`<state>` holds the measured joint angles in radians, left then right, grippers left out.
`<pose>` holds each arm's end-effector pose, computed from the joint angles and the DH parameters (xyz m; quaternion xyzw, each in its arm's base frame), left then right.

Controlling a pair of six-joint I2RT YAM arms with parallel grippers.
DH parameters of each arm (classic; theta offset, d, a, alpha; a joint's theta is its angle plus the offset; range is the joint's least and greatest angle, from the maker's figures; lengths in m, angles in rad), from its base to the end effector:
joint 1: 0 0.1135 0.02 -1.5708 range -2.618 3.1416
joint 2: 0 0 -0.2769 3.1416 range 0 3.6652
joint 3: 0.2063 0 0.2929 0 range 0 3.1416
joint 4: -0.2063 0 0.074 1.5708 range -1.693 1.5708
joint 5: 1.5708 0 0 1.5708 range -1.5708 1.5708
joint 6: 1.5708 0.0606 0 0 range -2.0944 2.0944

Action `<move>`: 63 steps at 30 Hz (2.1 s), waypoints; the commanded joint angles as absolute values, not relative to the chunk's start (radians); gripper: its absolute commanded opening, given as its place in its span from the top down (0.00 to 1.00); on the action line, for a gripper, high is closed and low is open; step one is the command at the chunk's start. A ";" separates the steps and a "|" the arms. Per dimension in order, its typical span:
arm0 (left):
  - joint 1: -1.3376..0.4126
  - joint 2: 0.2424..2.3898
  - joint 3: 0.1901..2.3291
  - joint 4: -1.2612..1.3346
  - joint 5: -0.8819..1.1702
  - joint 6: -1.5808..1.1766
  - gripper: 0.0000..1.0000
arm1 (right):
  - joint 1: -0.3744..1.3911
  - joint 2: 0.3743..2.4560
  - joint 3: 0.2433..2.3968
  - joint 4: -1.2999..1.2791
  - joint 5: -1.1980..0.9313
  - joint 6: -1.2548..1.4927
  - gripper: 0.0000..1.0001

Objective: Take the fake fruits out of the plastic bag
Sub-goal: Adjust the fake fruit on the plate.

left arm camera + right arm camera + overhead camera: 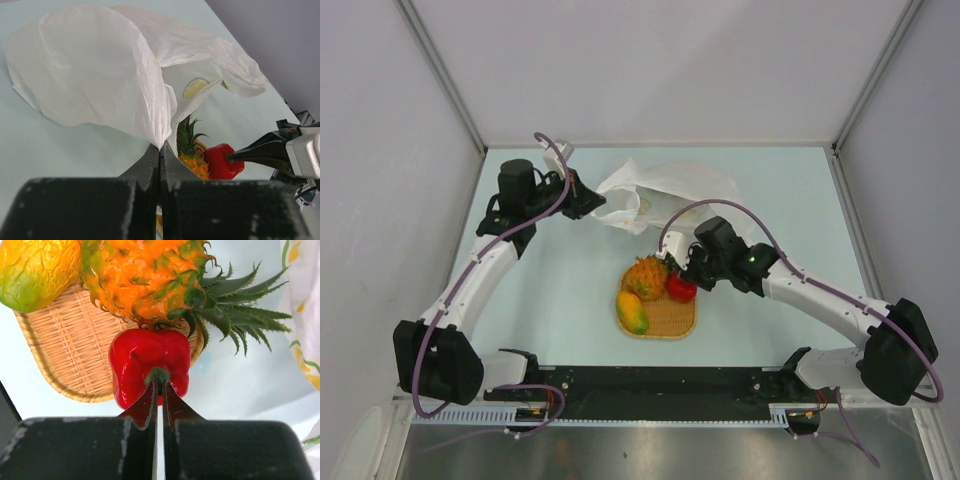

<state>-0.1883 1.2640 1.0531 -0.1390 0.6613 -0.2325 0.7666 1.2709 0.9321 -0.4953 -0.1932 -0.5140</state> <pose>0.3307 -0.1009 0.3344 0.1689 0.7789 -0.3734 0.4747 0.2211 0.2291 0.2405 -0.5826 0.7239 0.1344 0.3442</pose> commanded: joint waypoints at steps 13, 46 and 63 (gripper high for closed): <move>-0.175 1.226 1.043 -0.086 0.687 -0.261 0.99 | 0.813 1.293 1.015 -0.472 -0.107 -0.517 0.47; -0.175 1.319 1.114 -0.120 0.692 -0.247 1.00 | 0.342 1.718 1.235 -0.385 -0.513 0.218 0.31; -0.175 1.348 1.144 -0.109 0.692 -0.256 1.00 | 0.390 1.775 1.261 -0.232 -0.738 0.243 0.92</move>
<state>-0.1841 1.3342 1.0817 -0.1303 0.6693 -0.2539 0.3515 1.7969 1.2072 -0.2832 -0.6579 0.2699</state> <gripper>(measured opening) 0.008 0.199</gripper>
